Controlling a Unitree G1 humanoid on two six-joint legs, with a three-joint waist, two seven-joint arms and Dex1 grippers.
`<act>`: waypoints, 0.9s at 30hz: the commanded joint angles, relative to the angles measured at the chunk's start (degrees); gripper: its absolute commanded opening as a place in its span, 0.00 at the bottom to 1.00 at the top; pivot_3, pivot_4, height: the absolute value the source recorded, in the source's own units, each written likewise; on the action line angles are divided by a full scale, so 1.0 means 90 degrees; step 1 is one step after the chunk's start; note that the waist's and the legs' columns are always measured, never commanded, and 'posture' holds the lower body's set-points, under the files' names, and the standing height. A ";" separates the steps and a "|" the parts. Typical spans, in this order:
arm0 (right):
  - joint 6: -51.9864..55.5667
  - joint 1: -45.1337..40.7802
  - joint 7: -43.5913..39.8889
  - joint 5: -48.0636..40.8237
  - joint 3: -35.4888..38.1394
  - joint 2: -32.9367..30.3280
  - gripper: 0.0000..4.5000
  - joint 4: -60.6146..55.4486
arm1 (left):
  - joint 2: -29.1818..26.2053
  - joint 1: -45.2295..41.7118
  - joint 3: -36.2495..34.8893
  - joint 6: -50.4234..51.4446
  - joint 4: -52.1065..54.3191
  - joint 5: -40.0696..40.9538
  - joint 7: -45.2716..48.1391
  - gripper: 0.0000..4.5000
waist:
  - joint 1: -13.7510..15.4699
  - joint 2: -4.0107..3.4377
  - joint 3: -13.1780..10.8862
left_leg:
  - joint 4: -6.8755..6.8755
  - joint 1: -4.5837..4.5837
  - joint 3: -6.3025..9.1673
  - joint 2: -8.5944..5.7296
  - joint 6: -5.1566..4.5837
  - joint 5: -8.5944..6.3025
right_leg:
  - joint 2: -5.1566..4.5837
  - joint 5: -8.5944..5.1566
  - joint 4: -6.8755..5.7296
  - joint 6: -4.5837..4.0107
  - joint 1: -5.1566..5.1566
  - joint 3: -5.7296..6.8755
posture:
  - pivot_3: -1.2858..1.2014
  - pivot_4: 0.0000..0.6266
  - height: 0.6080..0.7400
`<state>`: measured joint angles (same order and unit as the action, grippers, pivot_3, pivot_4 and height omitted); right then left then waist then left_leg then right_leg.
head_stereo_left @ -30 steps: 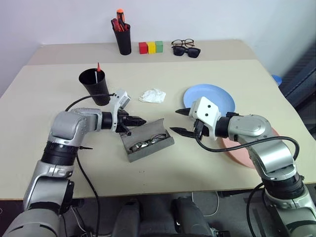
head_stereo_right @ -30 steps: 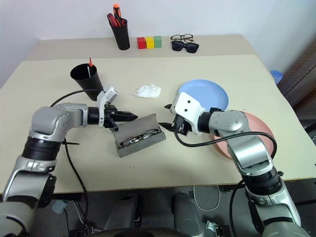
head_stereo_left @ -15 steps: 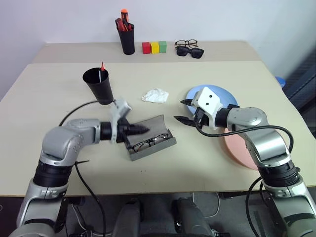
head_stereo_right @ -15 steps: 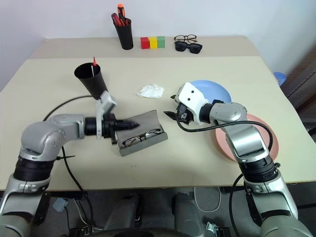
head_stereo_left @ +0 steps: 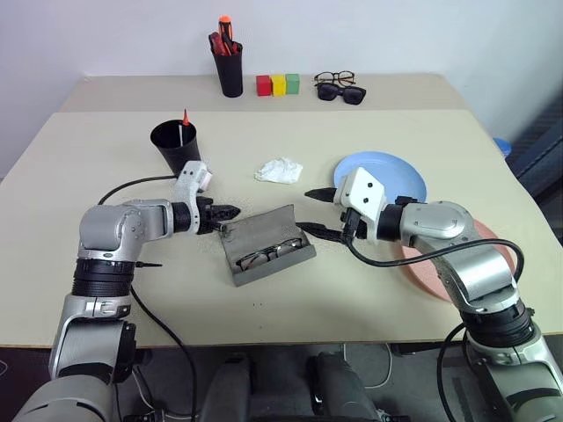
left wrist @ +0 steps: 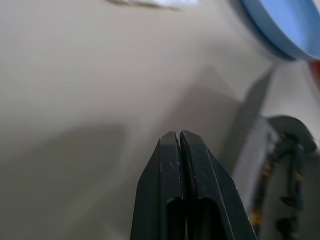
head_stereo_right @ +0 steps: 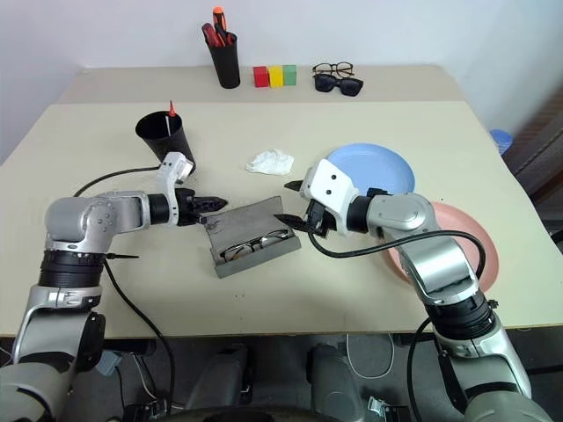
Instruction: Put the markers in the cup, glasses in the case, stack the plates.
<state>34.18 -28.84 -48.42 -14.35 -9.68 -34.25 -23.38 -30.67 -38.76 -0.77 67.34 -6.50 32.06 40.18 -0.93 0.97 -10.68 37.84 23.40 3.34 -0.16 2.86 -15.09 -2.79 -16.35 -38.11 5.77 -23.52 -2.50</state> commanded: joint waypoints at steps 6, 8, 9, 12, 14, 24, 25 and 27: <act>0.0016 -0.0015 0.0156 -0.0132 0.0189 -0.0048 0.65 -0.0243 | -0.0400 0.0449 0.0002 0.0252 0.1432 0.0752 0.0844 0.01 | -0.0017 0.0000 0.0000 | -0.0002 0.0000 0.0001 0.0003 0.0000 0.0000 | 0.0001 0.0000 -0.0001 -0.0001 -0.0002 -0.0001 | 0.52 0.24 1.00; 0.0013 -0.0037 0.0179 -0.0133 0.0181 -0.0045 0.65 -0.0219 | -0.0557 0.0684 0.0066 0.0257 0.1887 0.0928 0.1048 0.01 | -0.0008 0.0000 0.0000 | -0.0001 -0.0001 0.0001 0.0005 0.0000 0.0000 | 0.0000 0.0000 0.0000 -0.0001 0.0000 -0.0001 | 0.52 0.24 1.00; 0.0010 -0.0051 0.0192 -0.0129 0.0171 -0.0037 0.65 -0.0200 | -0.0685 0.0839 0.0181 0.0245 0.2151 0.0964 0.1152 0.01 | -0.0010 -0.0001 0.0000 | -0.0001 0.0000 0.0001 0.0004 0.0000 0.0000 | 0.0000 0.0000 0.0000 -0.0001 0.0000 -0.0001 | 0.52 0.24 1.00; -0.0004 -0.0084 0.0222 -0.0110 0.0139 -0.0025 0.65 -0.0151 | -0.0996 0.1157 0.0583 0.0076 0.2530 0.0799 0.1263 0.01 | -0.0007 -0.0002 0.0000 | -0.0002 -0.0002 0.0000 0.0005 0.0000 0.0000 | -0.0001 0.0000 0.0000 -0.0001 0.0001 -0.0002 | 0.52 0.24 1.00; -0.0018 -0.0130 0.0231 -0.0101 0.0115 -0.0010 0.65 -0.0113 | -0.1050 0.1266 0.0780 -0.0020 0.2517 0.0640 0.1182 0.01 | 0.0006 -0.0001 0.0000 | -0.0001 -0.0002 0.0001 0.0005 0.0000 0.0000 | 0.0000 -0.0001 0.0000 -0.0001 0.0003 -0.0002 | 0.52 0.24 1.00; -0.0201 -0.0997 0.0520 0.0480 -0.0426 0.0426 0.65 0.1220 | -0.0441 0.1954 -0.0322 -0.3351 0.2144 -0.0078 0.0998 0.01 | -0.0028 -0.0003 0.0001 | 0.0002 -0.0005 -0.0004 0.0009 -0.0002 -0.0001 | 0.0001 -0.0001 0.0001 -0.0002 0.0006 -0.0002 | 0.52 0.24 1.00; -0.0292 -0.1241 0.0671 0.0694 -0.0568 0.0599 0.65 0.1706 | -0.0459 0.2042 -0.0532 -0.3465 0.2044 -0.0133 0.0845 0.01 | -0.0043 -0.0003 0.0001 | 0.0002 -0.0007 -0.0007 0.0012 -0.0001 -0.0001 | 0.0002 0.0000 0.0002 -0.0003 0.0003 -0.0002 | 0.52 0.24 1.00; -0.0480 -0.1795 0.1008 0.1004 -0.0729 0.1103 0.70 0.2954 | -0.0528 0.2313 -0.0975 -0.3676 0.1996 -0.0191 0.0607 0.00 | -0.0080 -0.0004 0.0001 | -0.0002 -0.0008 -0.0008 0.0013 0.0000 0.0000 | 0.0006 0.0000 -0.0001 -0.0004 -0.0001 -0.0003 | 0.52 0.24 1.00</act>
<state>31.80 -42.23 -41.76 -7.45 -15.75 -26.31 -2.20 -34.65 -19.03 -5.74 36.90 11.30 31.32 47.10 -1.65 0.94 -10.66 37.81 23.32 3.25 -0.04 2.86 -15.09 -2.72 -16.35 -38.12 5.73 -23.55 -2.55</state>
